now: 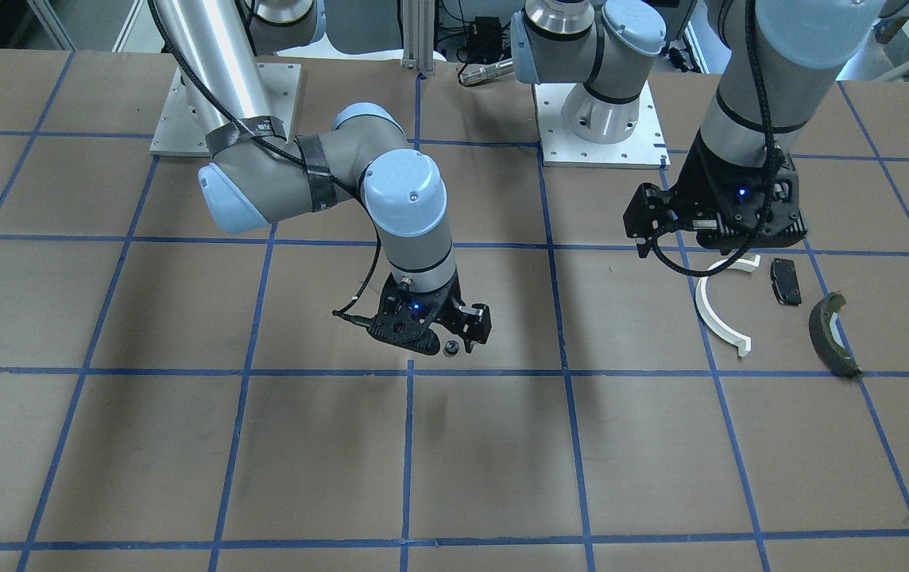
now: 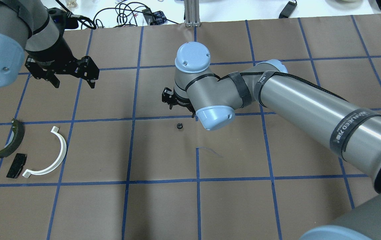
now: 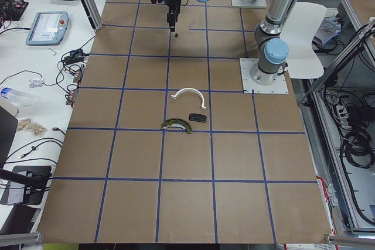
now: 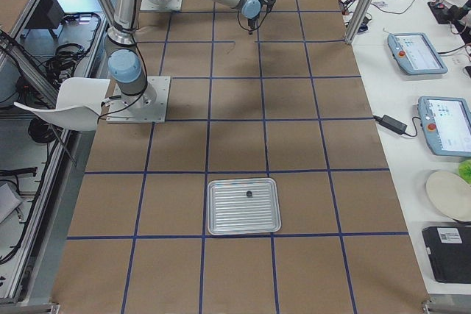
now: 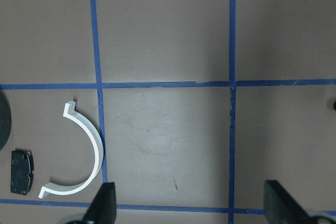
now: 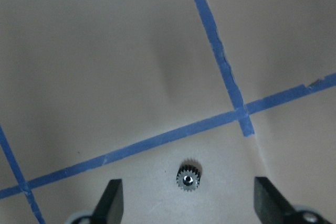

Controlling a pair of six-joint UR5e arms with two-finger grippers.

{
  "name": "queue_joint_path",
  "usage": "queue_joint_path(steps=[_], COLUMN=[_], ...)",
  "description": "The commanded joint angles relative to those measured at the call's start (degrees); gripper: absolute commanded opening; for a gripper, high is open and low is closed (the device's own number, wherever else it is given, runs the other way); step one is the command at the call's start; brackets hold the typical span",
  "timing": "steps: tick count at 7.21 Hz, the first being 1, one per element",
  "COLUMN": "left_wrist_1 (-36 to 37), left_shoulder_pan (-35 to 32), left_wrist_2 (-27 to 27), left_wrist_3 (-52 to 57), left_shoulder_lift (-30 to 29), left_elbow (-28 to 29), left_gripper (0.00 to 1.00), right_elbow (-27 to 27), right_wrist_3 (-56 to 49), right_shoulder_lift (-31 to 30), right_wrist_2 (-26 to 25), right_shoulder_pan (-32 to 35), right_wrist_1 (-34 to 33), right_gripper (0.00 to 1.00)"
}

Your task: Place bearing gear from tray to pile

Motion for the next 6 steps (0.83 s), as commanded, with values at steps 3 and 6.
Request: queue_joint_path(steps=[3,6], left_wrist_1=[7.5,15.8], left_shoulder_pan=[-4.7,-12.7], left_wrist_2=[-0.8,-8.0], left_wrist_3=[-4.4,-15.3], left_shoulder_lift=[-7.3,-15.4], left_elbow=[0.2,0.2], left_gripper=[1.00,1.00], right_elbow=[-0.1,0.2], right_wrist_3=[-23.2,-39.2], right_shoulder_lift=[-13.9,-18.9], right_wrist_2=[0.1,-5.6], right_shoulder_pan=[-17.1,-33.6], right_wrist_1=[16.5,20.7], right_gripper=[1.00,1.00])
